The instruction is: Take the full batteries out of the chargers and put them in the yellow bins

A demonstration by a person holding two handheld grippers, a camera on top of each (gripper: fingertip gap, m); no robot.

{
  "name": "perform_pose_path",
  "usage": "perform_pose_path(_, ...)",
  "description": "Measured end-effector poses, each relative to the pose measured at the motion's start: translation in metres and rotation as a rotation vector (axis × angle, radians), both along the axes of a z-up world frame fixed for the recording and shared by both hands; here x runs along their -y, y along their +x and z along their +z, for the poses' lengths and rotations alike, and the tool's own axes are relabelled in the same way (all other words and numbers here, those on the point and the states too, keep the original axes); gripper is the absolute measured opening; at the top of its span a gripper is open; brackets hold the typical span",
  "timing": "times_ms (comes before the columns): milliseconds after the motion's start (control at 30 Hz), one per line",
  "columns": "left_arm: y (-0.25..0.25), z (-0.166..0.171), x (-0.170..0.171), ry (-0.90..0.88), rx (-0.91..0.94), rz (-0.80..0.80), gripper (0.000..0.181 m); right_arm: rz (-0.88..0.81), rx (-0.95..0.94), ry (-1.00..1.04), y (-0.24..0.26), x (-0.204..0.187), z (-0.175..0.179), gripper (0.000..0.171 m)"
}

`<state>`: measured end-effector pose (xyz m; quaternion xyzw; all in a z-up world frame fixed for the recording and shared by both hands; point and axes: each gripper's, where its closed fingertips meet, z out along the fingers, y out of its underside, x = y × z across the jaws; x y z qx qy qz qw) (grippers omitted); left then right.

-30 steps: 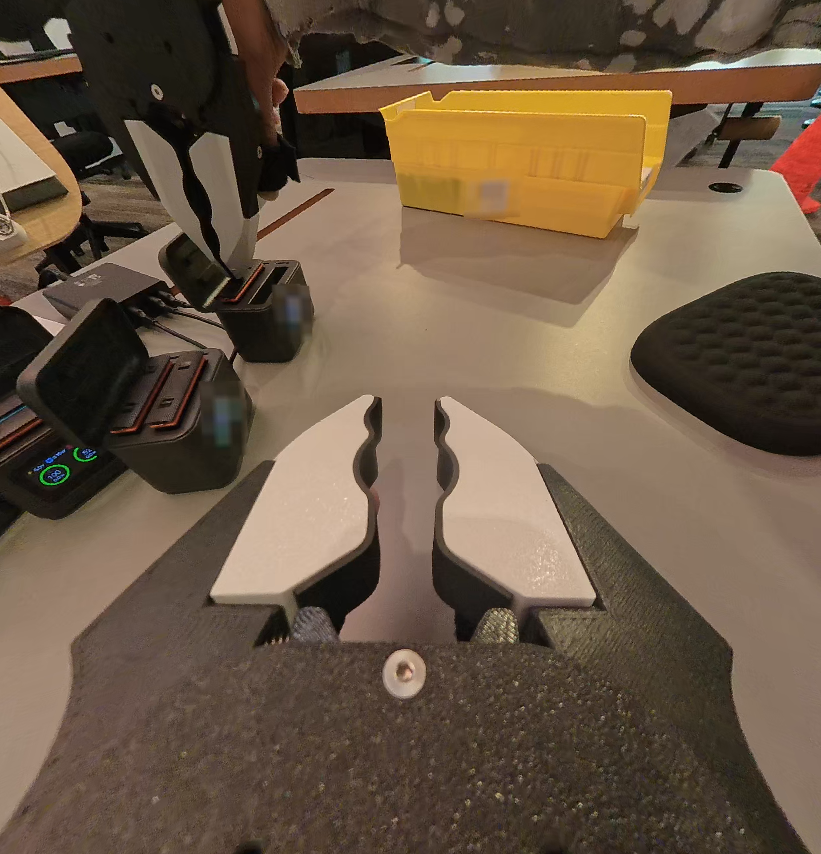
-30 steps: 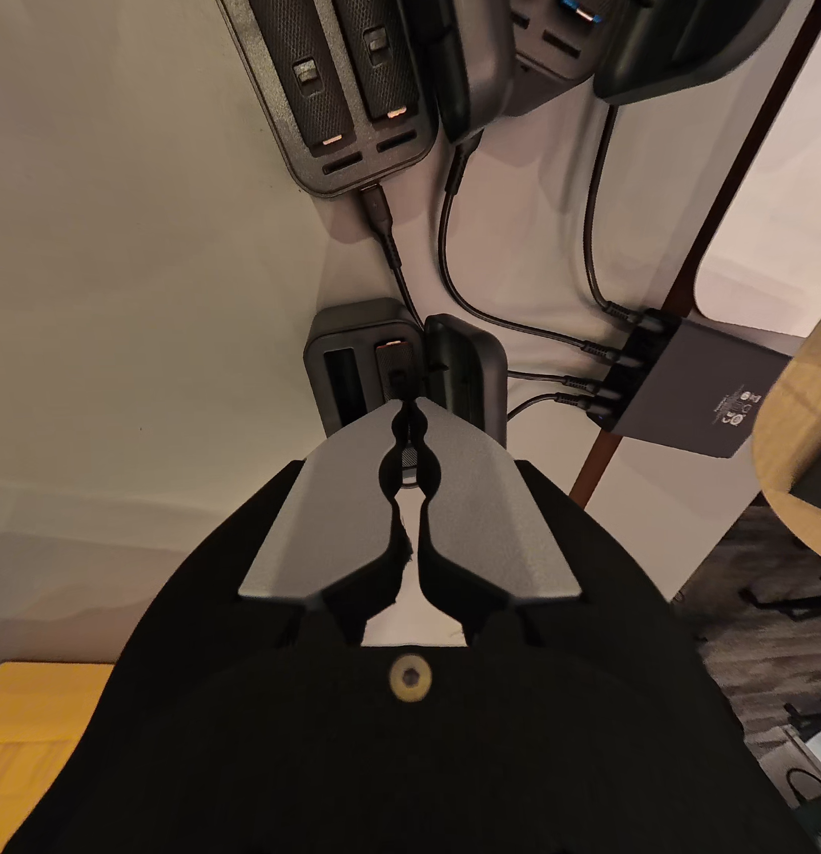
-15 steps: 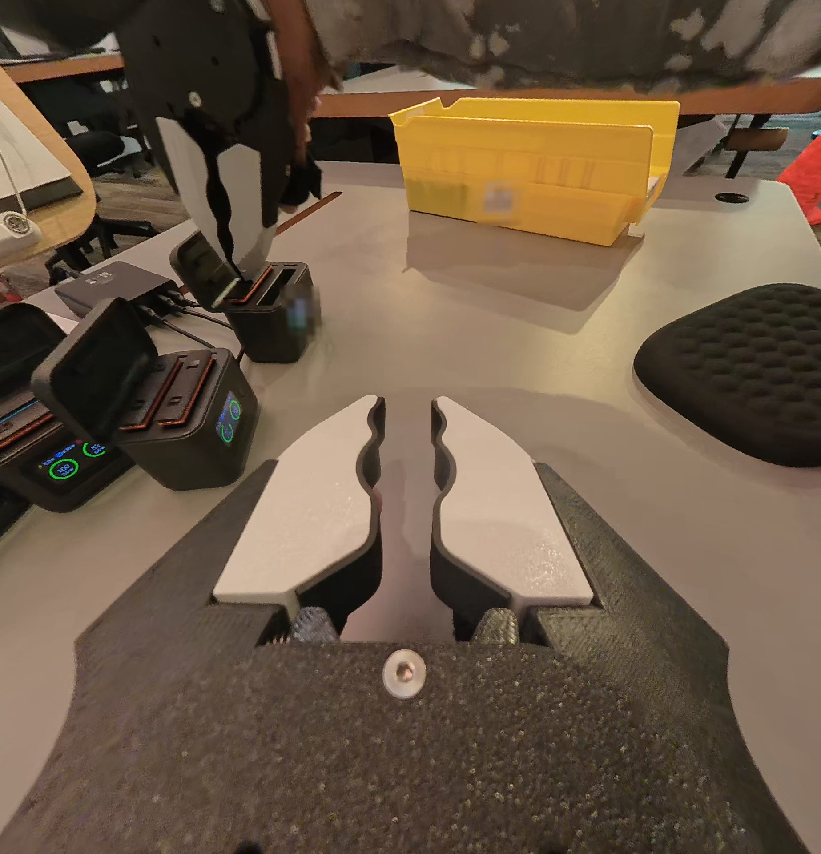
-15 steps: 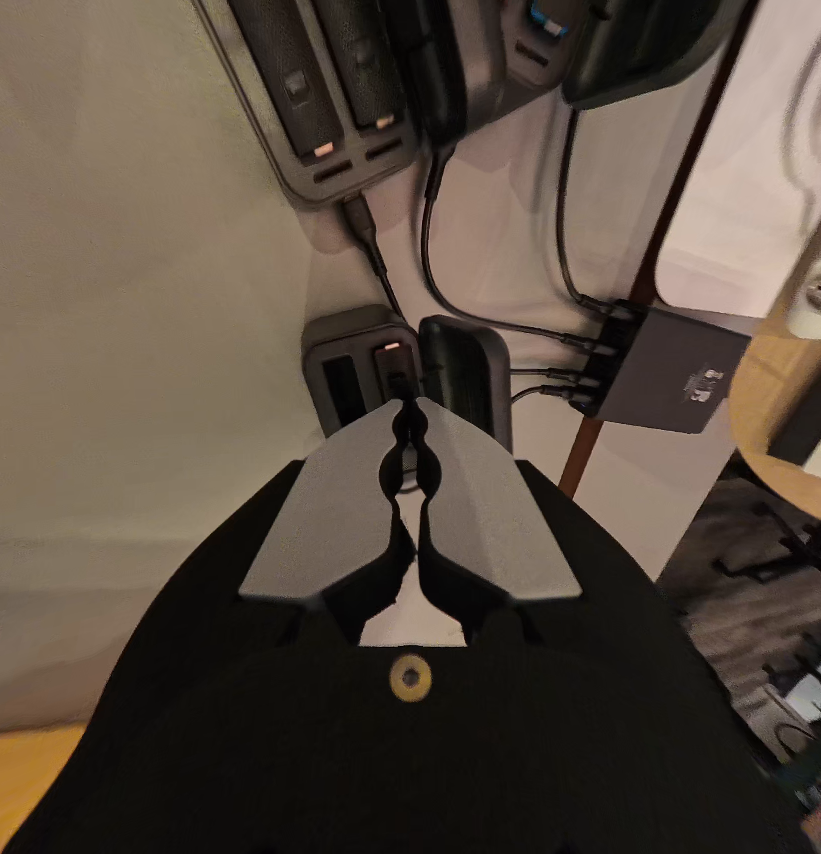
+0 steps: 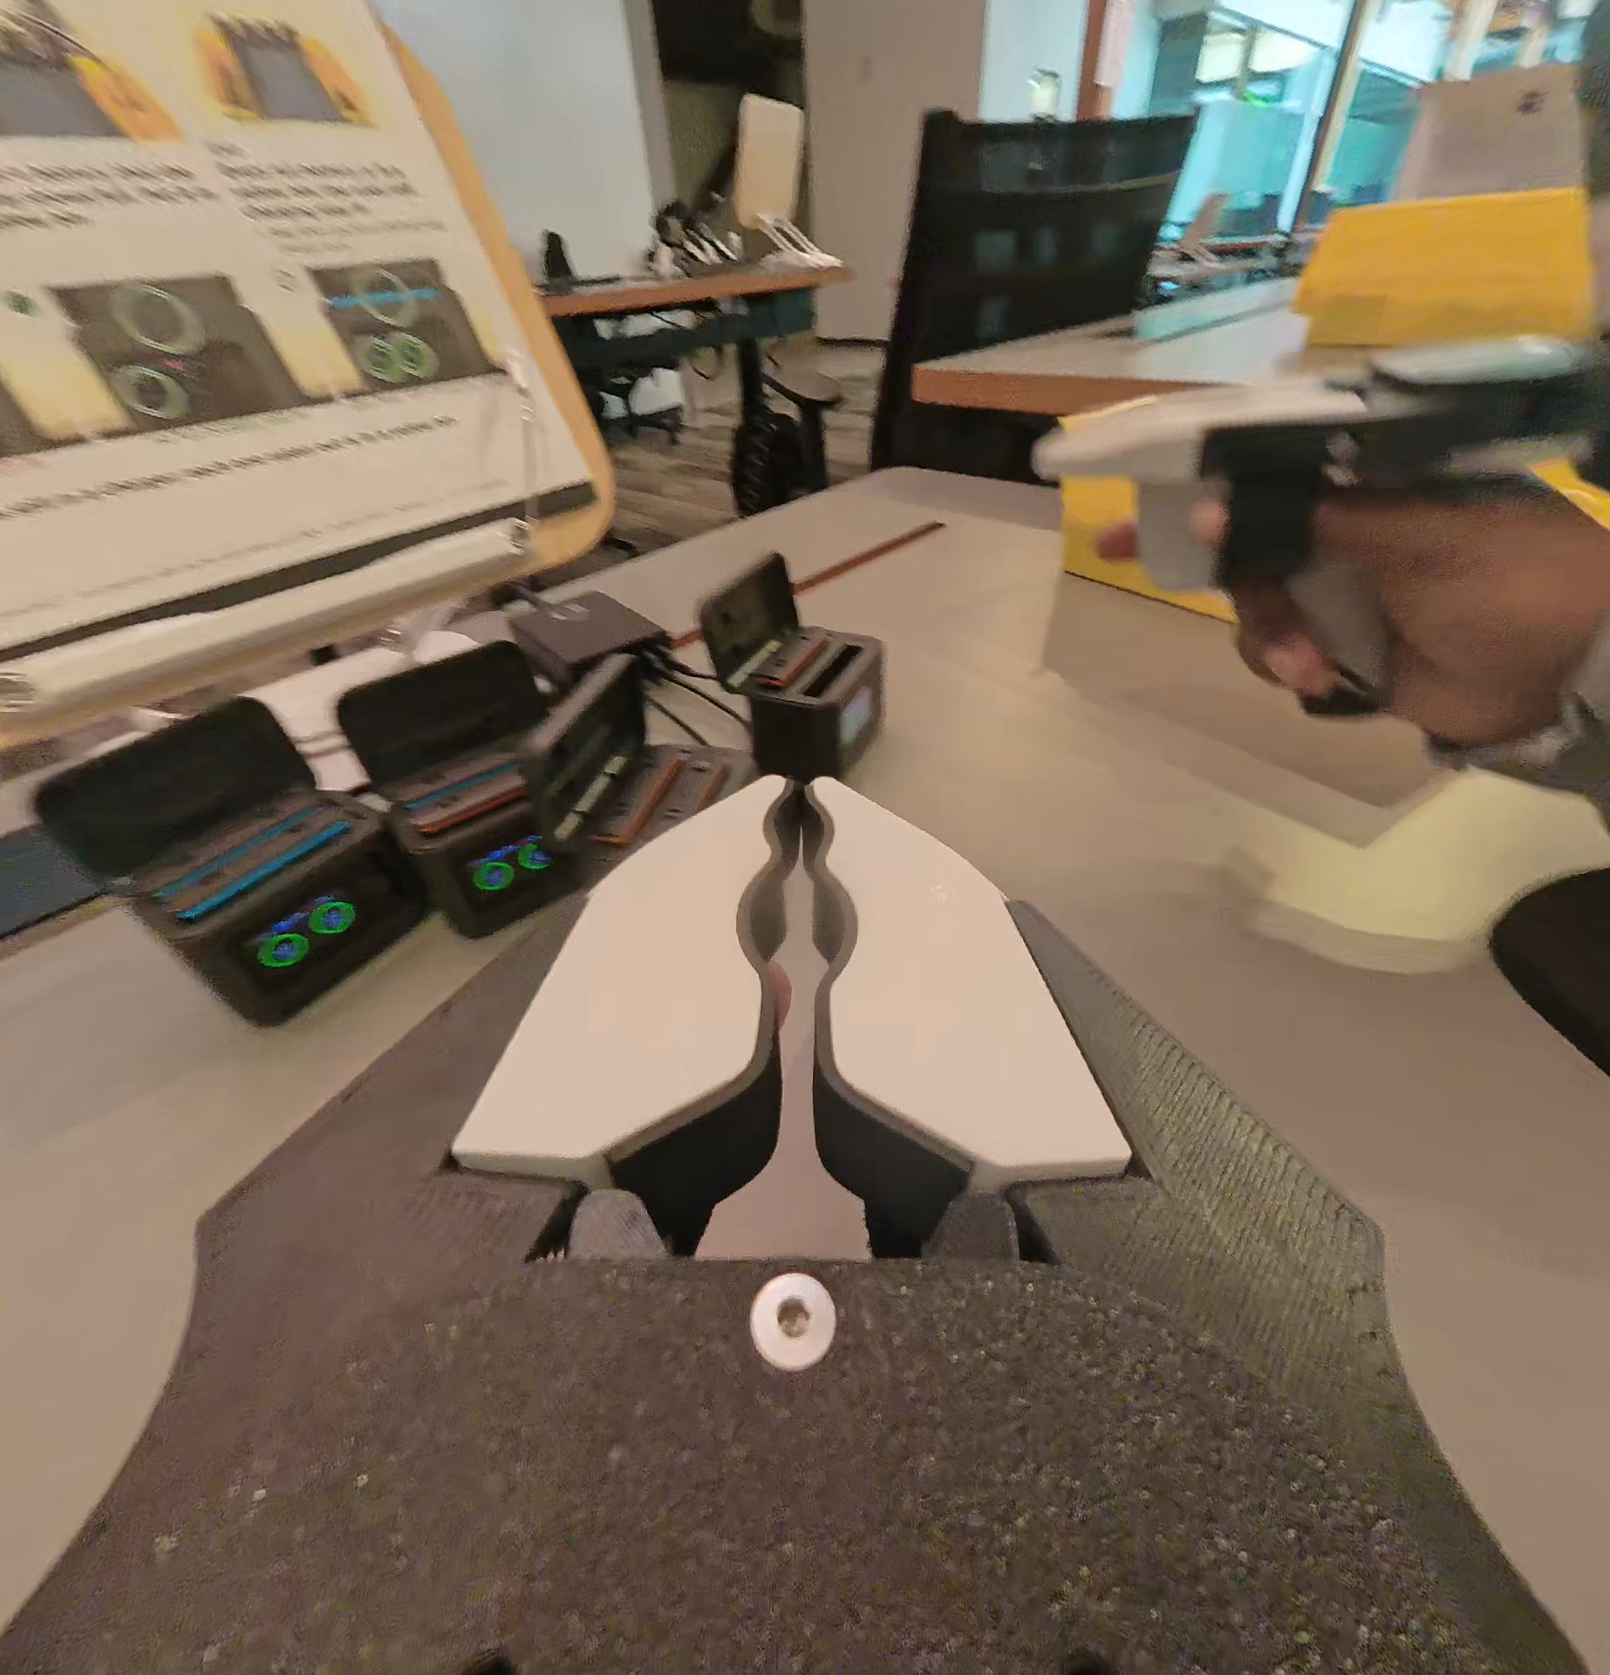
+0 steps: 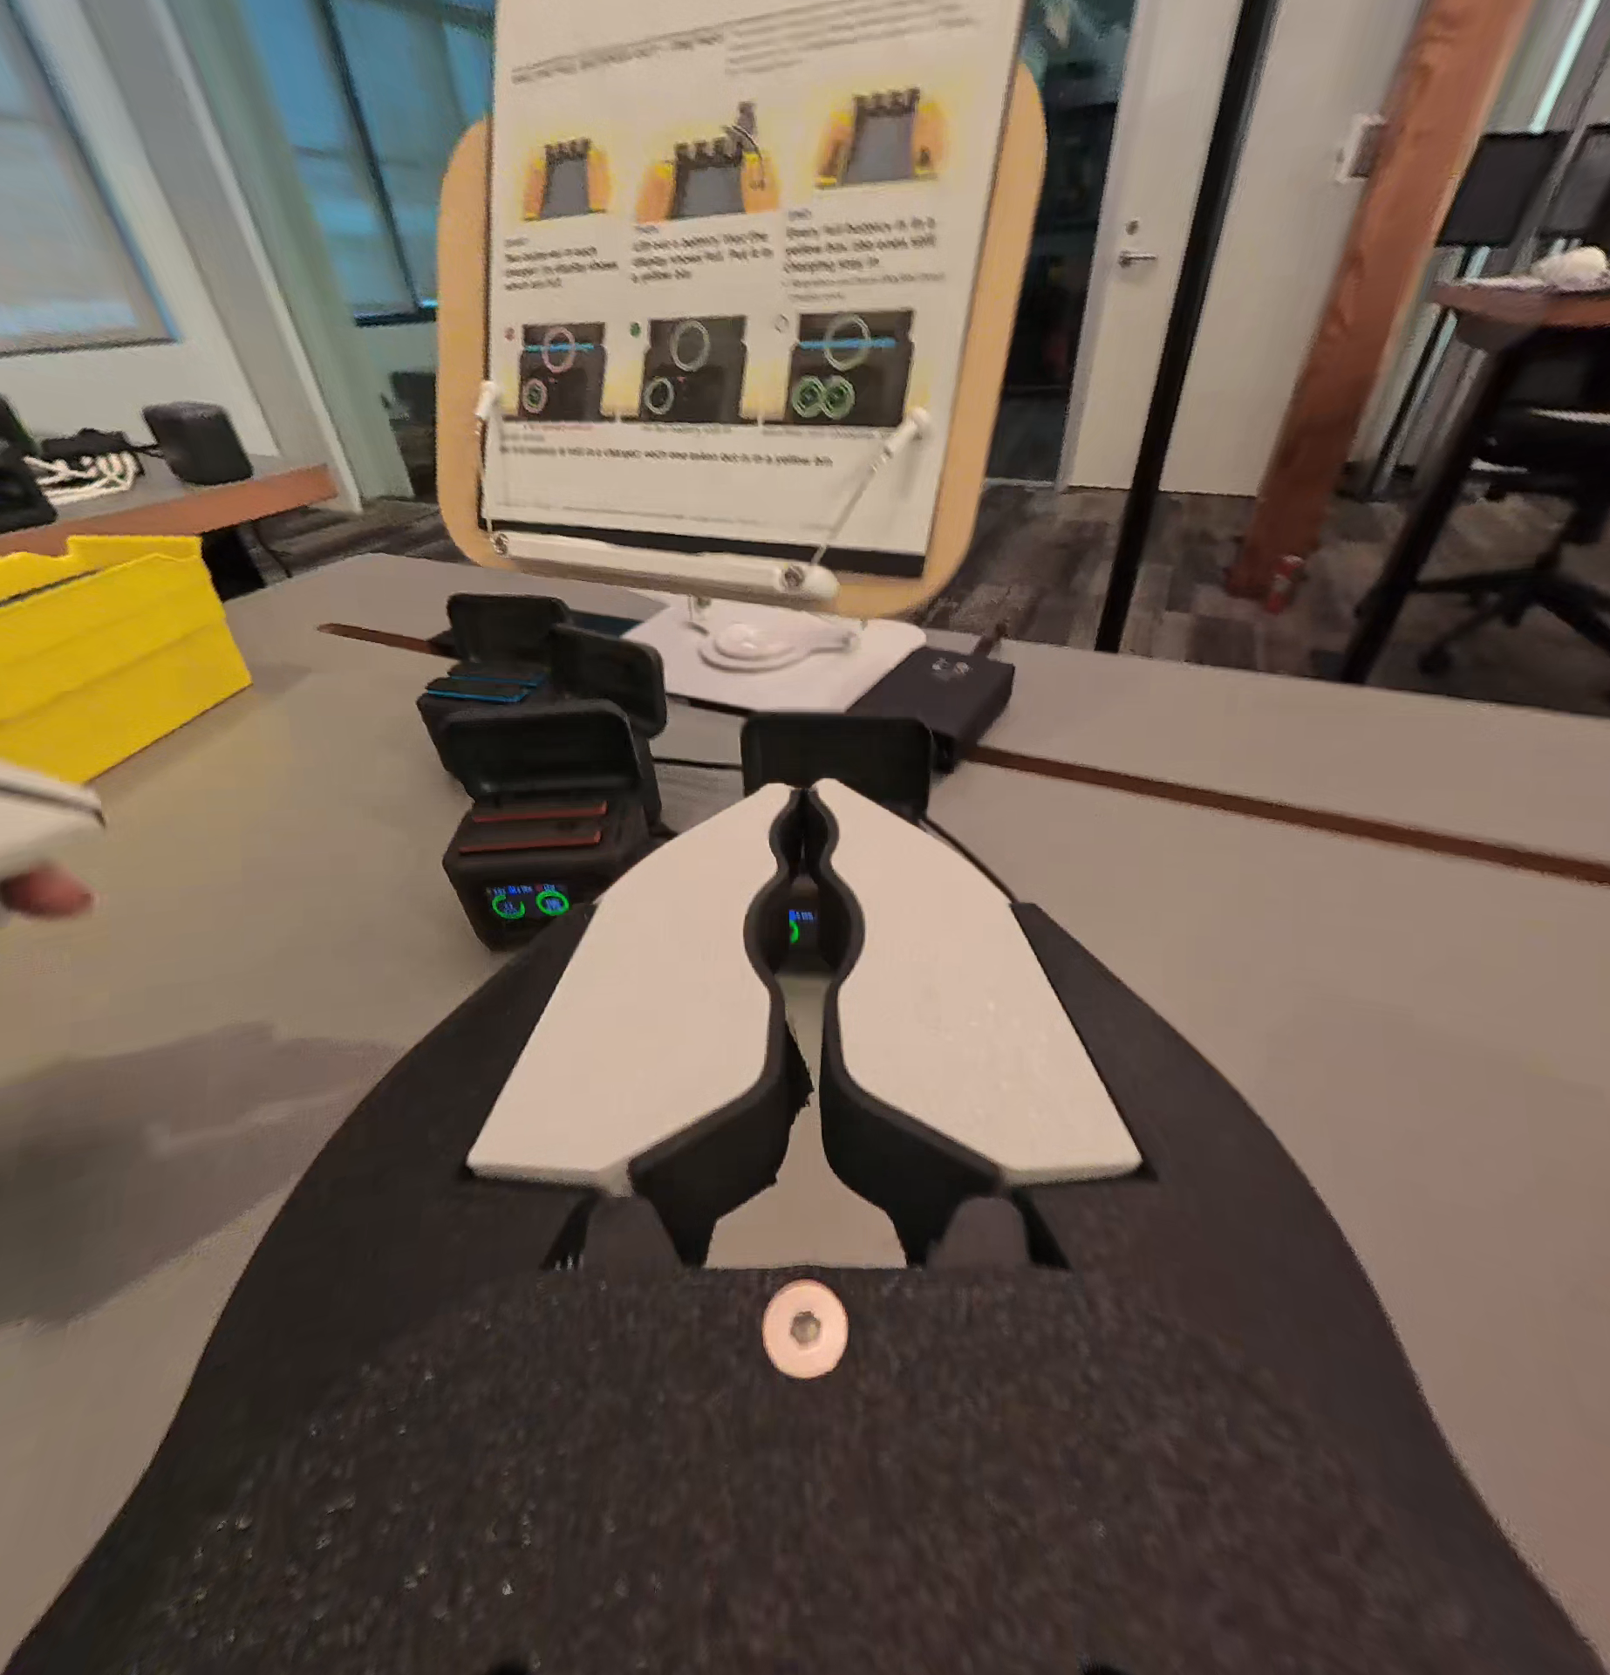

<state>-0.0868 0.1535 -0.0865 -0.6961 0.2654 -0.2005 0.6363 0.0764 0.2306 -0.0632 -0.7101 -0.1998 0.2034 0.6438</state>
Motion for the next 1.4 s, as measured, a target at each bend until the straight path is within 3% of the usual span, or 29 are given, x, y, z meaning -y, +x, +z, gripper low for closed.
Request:
perform_pose_path(133, -0.036, 0.021, -0.012, 0.062, 0.032, 0.151, 0.0, -0.034, 0.01, -0.018, 0.017, -0.002, -0.029, 0.0)
perform_pose_path(267, -0.091, 0.058, -0.01, 0.149, 0.013, 0.329, 0.0, -0.021, 0.047, -0.021, 0.022, -0.008, -0.034, 0.0)
perform_pose_path(367, -0.143, 0.079, 0.003, 0.137, -0.038, 0.416, 0.0, 0.006, 0.027, -0.033, 0.02, -0.005, -0.034, 0.009)
perform_pose_path(533, -0.229, 0.091, 0.026, 0.092, -0.297, 0.447, 0.02, 0.052, 0.018, -0.036, 0.015, 0.0, -0.031, 0.01)
perform_pose_path(867, -0.311, -0.005, 0.056, -0.479, -0.889, 0.03, 0.056, 0.186, 0.064, -0.083, -0.011, 0.013, -0.044, 0.003)
perform_pose_path(1167, -0.329, -0.038, 0.04, -0.68, -1.164, -0.08, 0.062, 0.214, 0.107, -0.143, -0.017, 0.015, -0.061, 0.002)
perform_pose_path(1400, -0.335, -0.049, 0.039, -0.724, -1.314, -0.14, 0.065, 0.23, 0.123, -0.165, -0.019, 0.015, -0.068, 0.002)
